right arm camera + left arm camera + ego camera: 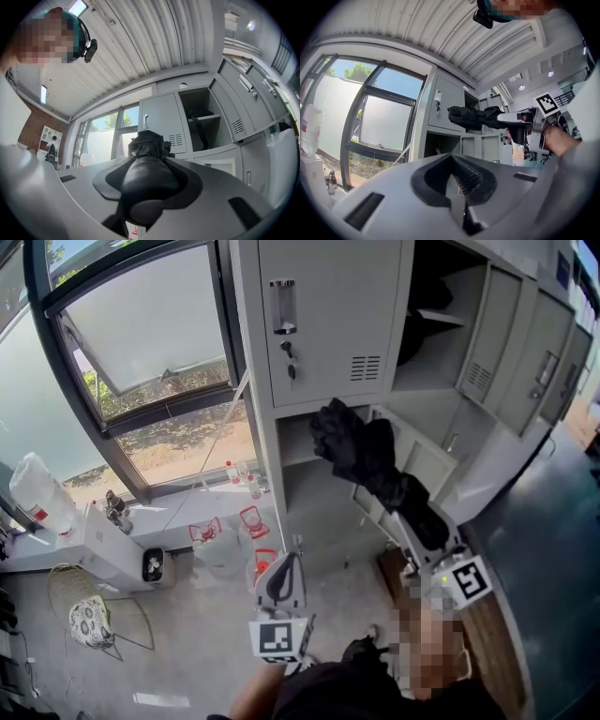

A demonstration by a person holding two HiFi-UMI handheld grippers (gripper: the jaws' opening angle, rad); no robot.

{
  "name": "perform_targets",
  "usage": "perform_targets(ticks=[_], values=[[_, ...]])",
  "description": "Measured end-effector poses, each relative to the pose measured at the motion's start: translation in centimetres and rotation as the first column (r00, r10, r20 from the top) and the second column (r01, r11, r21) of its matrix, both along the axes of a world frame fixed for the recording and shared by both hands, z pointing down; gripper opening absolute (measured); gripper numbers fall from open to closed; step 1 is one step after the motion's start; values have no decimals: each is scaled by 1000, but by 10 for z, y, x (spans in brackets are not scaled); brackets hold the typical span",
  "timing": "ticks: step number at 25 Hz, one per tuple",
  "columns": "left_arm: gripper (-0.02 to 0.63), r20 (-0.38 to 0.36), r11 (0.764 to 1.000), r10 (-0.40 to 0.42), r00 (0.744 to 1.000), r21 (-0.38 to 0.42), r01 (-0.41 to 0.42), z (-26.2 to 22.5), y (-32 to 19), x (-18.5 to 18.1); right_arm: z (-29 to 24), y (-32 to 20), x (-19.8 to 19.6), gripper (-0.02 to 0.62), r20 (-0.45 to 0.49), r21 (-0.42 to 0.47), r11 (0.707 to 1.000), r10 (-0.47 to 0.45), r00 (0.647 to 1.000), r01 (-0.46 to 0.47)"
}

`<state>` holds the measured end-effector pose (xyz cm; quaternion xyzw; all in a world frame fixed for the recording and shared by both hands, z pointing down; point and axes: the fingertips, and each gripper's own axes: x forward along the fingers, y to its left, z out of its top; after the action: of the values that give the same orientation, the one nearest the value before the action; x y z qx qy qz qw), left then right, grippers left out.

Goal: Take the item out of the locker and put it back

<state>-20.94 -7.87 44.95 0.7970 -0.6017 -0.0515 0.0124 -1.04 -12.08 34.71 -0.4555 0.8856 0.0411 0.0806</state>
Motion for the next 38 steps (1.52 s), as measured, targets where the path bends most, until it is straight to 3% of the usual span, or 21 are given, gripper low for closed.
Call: perform_targets(ticks=[12,24,38], values=[[-8,-4,1000,-20,1000,-9,20,8,-10,-9,47,-21,-16,170,-21,-70,998,2,1000,-4],[-8,7,997,-66,998,-26,66,9,-61,-8,93,-91,-30,170,-36,-157,987,-27,999,21],[-8,4,992,-116,993,-38,117,5,-109,-6,118,-168,-66,170,-62,-197,978,-85,994,72]])
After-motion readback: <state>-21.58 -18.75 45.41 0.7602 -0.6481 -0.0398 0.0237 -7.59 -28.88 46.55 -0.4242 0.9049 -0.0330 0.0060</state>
